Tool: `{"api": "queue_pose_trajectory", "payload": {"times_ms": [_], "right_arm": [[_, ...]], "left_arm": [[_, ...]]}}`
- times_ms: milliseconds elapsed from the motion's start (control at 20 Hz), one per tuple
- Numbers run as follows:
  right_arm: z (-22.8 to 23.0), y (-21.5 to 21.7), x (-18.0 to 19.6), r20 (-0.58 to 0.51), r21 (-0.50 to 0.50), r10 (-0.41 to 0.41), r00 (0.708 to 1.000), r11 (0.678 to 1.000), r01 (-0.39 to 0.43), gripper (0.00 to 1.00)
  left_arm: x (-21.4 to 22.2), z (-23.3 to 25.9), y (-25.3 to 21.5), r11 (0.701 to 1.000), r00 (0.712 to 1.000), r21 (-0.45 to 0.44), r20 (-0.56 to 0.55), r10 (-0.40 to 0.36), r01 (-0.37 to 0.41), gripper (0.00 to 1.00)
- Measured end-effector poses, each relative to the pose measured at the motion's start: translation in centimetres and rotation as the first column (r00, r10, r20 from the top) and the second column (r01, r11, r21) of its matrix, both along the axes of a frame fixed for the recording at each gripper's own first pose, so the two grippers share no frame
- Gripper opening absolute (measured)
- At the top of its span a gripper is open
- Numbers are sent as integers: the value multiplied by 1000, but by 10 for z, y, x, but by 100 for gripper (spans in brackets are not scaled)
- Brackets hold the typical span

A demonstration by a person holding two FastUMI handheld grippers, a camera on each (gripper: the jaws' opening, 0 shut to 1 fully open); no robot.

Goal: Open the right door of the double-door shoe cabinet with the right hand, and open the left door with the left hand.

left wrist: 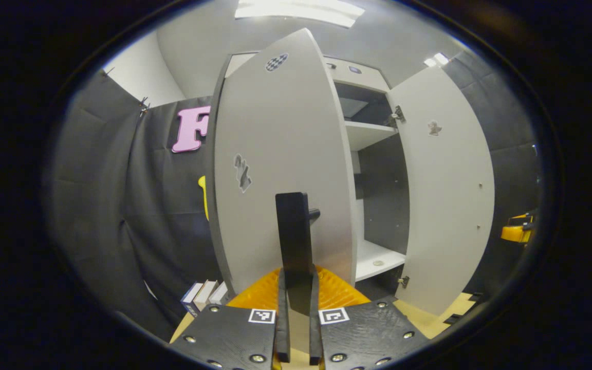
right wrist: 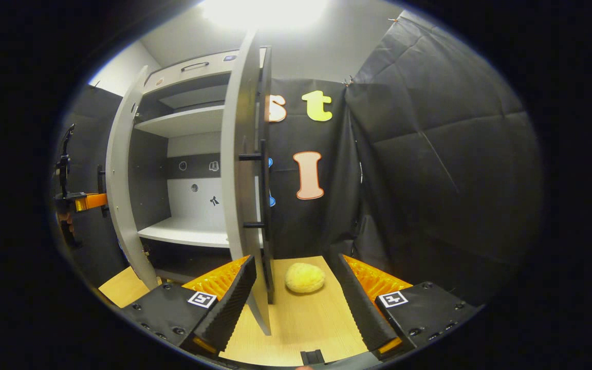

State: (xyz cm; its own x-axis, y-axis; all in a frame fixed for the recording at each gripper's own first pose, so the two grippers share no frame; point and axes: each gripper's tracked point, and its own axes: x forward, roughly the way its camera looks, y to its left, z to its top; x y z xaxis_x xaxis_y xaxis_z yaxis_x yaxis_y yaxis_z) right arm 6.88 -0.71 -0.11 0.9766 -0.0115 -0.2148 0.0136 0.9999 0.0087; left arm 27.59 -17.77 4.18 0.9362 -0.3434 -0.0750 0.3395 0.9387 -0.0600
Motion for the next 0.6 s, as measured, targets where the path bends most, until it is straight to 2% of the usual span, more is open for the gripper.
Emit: {"api": "queue_pose_trajectory", "payload": {"times_ms": [100,150,200,300,600], "right_arm": [[2,12,1,9,6,18,1000,1000,-18,99],[4,18,3,11,10,25,1000,1000,-25,99],[4,23,5,13,12,31,999,999,-31,96],[4,30,5,16,12,39,999,999,-39,99],[4,53,8,15,-2,54,998,999,-54,99]], "left_arm": [[0,0,2,1000,1000,3,4,7,-7,18],[0,0,4,1000,1000,15,10,13,-13,14],[2,-1,8,999,1000,25,16,21,-21,16],[4,-2,13,998,999,42,23,39,-40,17],[5,-11,42,987,993,113,6,118,-118,15]]}}
